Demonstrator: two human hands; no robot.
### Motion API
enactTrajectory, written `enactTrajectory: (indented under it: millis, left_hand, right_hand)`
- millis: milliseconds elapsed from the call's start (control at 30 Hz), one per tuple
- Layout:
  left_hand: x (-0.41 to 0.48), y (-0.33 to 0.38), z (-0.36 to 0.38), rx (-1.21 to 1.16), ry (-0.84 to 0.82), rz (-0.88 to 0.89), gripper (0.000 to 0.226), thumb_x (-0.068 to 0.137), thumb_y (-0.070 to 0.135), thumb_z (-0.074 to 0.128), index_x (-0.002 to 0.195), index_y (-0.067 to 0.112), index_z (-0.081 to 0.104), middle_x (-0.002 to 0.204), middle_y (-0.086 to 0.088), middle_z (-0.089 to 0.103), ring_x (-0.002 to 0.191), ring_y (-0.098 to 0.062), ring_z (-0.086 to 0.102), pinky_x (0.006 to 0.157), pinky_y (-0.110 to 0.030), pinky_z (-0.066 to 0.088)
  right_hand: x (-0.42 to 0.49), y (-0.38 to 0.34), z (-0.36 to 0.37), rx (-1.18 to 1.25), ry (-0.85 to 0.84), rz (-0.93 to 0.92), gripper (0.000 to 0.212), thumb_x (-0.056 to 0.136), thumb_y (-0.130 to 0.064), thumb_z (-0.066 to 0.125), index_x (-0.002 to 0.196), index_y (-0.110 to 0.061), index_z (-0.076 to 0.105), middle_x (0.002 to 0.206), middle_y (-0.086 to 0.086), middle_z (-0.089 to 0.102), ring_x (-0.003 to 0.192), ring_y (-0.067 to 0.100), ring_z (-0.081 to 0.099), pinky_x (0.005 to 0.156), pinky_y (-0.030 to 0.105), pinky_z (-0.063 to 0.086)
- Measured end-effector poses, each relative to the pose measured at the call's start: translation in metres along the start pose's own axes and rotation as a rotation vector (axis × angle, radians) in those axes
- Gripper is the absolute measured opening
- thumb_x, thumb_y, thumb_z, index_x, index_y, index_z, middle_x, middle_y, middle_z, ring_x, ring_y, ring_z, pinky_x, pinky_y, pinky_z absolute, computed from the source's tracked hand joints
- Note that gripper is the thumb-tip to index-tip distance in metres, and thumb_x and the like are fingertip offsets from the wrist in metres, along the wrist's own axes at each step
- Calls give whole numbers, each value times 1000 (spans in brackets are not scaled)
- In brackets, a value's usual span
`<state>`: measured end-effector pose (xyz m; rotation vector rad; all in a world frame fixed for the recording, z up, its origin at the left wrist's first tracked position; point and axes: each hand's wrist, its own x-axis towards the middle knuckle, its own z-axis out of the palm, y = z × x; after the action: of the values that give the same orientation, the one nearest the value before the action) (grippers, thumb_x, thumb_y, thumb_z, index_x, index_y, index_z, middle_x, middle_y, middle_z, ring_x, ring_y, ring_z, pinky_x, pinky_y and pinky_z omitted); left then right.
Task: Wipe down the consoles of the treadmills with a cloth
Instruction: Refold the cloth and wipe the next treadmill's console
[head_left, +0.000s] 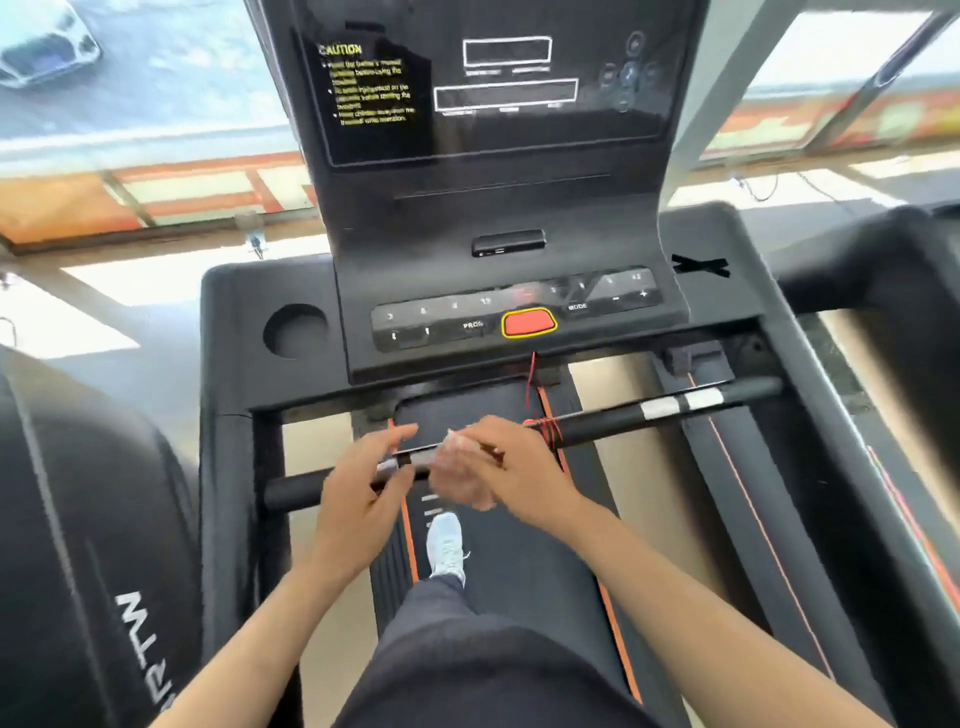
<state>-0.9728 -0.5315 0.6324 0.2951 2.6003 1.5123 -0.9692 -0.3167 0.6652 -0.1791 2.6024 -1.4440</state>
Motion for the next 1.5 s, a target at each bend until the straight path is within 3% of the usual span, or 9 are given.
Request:
enactTrajectory:
  millis: [133, 267, 400, 500, 733, 833, 1033, 1300, 1500]
  left_hand:
    - [-41, 42, 48, -27, -217, 72, 47, 86, 39, 55, 131, 31, 61, 132, 18, 63, 123, -5, 58, 103, -24, 45]
    - [-93, 82, 111, -38, -431, 124, 57, 83, 48, 64, 138, 34, 56, 138, 21, 59, 129, -4, 54, 106, -22, 41]
    - [-151, 116, 181, -63, -616, 171, 55, 86, 37, 75, 137, 37, 56, 138, 25, 59, 132, -2, 53, 109, -29, 41]
    - [-192, 145, 231, -47, -748, 221, 49, 86, 34, 77, 132, 39, 59, 126, 22, 66, 124, -6, 60, 106, -30, 45]
    - [-267, 197, 331, -9, -1074, 215, 18, 84, 34, 79, 101, 34, 72, 101, 6, 73, 102, -14, 67, 95, -41, 52]
    - [-289, 223, 369, -7, -1169, 239, 9, 87, 24, 79, 91, 22, 71, 93, 5, 73, 92, -12, 67, 89, -34, 51]
    - [-305, 265, 452, 53, -1339, 277, 17, 88, 26, 75, 84, 16, 63, 73, 8, 64, 68, -5, 53, 67, -26, 43]
    - [-279, 324, 598, 168, -1427, 425, 11, 84, 36, 75, 90, 27, 71, 80, 16, 71, 77, -1, 64, 72, -23, 51]
    - [-250, 364, 688, 187, -1341, 395, 32, 76, 50, 69, 95, 26, 79, 86, 15, 77, 81, -3, 68, 76, -25, 53]
  right_hand:
    - [-95, 17, -30, 220, 140, 174, 18, 91, -27, 68, 101, -14, 75, 89, 3, 73, 84, 10, 67, 76, 23, 49]
    - [-204, 28, -55, 532, 236, 281, 24, 92, -30, 66, 97, -7, 68, 80, 12, 77, 69, 46, 71, 64, 64, 57]
    - [-317, 47, -69, 586, 387, 357, 21, 95, -24, 65, 104, -5, 68, 90, 16, 77, 59, 23, 70, 62, 65, 53]
    - [-397, 66, -74, 626, 504, 384, 12, 100, -16, 61, 106, -9, 70, 93, 16, 78, 70, 34, 73, 72, 67, 58]
    - [-538, 94, -86, 604, 846, 473, 11, 101, -29, 62, 100, -30, 72, 98, -2, 76, 90, 18, 71, 82, 38, 58]
    - [-585, 109, -94, 563, 986, 511, 18, 95, -9, 69, 96, -27, 71, 87, -13, 72, 81, 5, 67, 72, 17, 51]
    - [-654, 157, -125, 445, 1152, 671, 21, 87, 1, 74, 89, -19, 73, 82, -10, 71, 77, 0, 63, 69, 15, 49]
    - [-717, 241, -213, 346, 1030, 915, 15, 89, -2, 74, 92, -16, 77, 75, -12, 74, 67, -2, 65, 66, 17, 52]
    - [-742, 292, -314, 242, 855, 987, 3, 92, -16, 75, 94, -17, 77, 77, 6, 76, 60, 16, 70, 65, 22, 55]
